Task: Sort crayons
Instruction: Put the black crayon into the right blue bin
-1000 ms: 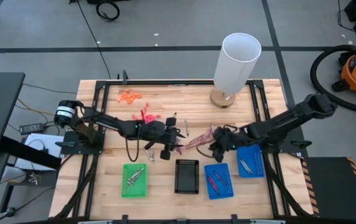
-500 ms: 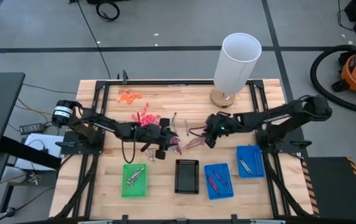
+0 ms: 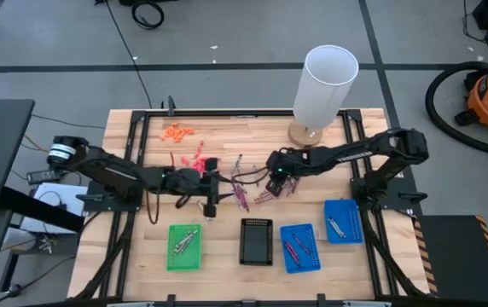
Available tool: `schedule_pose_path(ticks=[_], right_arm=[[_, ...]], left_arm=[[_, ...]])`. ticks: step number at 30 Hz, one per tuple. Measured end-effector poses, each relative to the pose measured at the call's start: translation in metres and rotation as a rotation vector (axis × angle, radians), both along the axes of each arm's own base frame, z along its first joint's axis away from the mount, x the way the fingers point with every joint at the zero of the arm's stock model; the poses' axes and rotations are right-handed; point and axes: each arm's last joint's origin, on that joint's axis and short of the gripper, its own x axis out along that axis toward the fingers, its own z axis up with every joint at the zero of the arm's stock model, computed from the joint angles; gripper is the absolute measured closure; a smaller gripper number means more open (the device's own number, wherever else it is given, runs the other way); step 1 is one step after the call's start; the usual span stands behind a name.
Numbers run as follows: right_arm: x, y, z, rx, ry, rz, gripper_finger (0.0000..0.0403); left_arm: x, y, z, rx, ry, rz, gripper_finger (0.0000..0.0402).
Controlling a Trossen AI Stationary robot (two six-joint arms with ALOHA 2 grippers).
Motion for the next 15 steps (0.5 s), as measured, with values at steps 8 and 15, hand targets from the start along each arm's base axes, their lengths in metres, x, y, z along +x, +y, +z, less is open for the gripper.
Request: schedule_pose_path(ticks=[8, 15], right_arm=[[0.017, -0.017, 0.0, 0.012, 0.11, -0.037, 0.0269], [0.027, -0.017, -0.007, -0.057, 0.122, 0.188, 0.0269]], left_arm=[[-0.003, -0.002, 0.0, 0.001, -0.021, 0.079, 0.0217], [-0.004, -0.002, -0.003, -0.015, -0.001, 0.087, 0.0217]])
